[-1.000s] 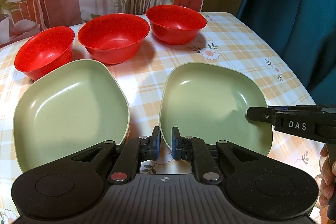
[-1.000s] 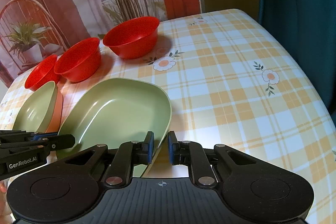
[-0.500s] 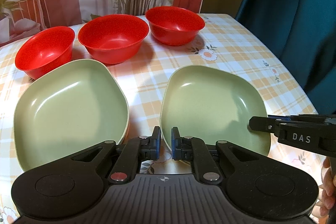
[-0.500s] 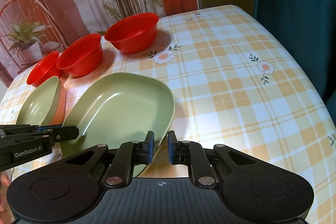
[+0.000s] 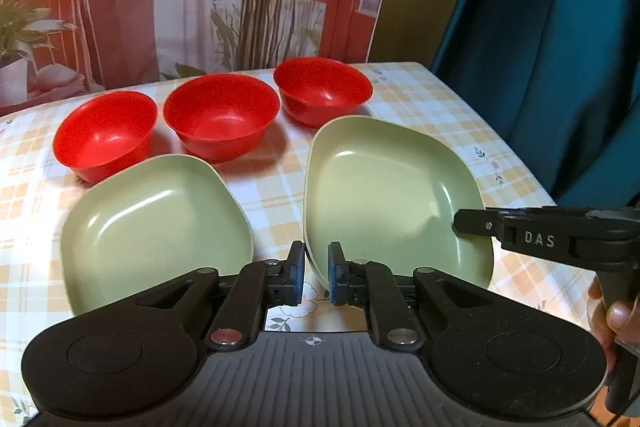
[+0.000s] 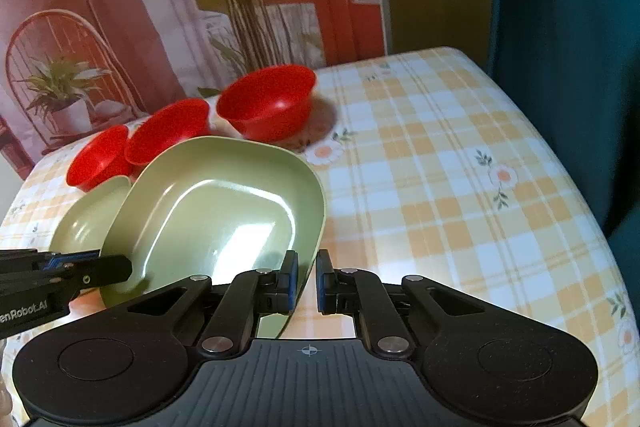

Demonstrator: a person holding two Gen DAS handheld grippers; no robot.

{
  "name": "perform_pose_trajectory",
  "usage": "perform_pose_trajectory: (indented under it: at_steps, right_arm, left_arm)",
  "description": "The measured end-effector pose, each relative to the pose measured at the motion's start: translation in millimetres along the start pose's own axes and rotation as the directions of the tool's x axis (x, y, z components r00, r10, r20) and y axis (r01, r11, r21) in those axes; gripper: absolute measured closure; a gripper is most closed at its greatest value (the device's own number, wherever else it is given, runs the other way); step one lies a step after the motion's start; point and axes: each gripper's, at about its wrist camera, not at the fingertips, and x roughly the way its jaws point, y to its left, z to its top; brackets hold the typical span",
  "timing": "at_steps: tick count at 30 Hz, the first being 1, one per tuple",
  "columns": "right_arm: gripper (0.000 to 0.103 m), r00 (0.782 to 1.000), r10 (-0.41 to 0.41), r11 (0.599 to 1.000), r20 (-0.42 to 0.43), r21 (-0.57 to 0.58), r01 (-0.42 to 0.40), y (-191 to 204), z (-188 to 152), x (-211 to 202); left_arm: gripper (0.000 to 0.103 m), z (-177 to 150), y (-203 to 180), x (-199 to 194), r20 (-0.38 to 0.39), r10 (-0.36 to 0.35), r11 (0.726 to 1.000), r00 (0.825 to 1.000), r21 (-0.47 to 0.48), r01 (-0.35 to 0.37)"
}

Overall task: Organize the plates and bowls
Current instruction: 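Lift the second green plate with both grippers and carry it over the plate stack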

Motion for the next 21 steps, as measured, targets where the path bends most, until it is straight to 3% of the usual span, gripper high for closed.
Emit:
perform_pose_trajectory:
  at_steps: [21]
  right_arm:
    - [0.095, 0.999, 0.048, 0.992, 0.007, -0.119, -0.047, 65.0, 17.0, 6.2]
  left_arm:
    - [0.089, -12.0, 42.0, -41.9, 0.055, 0.014, 0.996, 0.998, -0.091, -0.009]
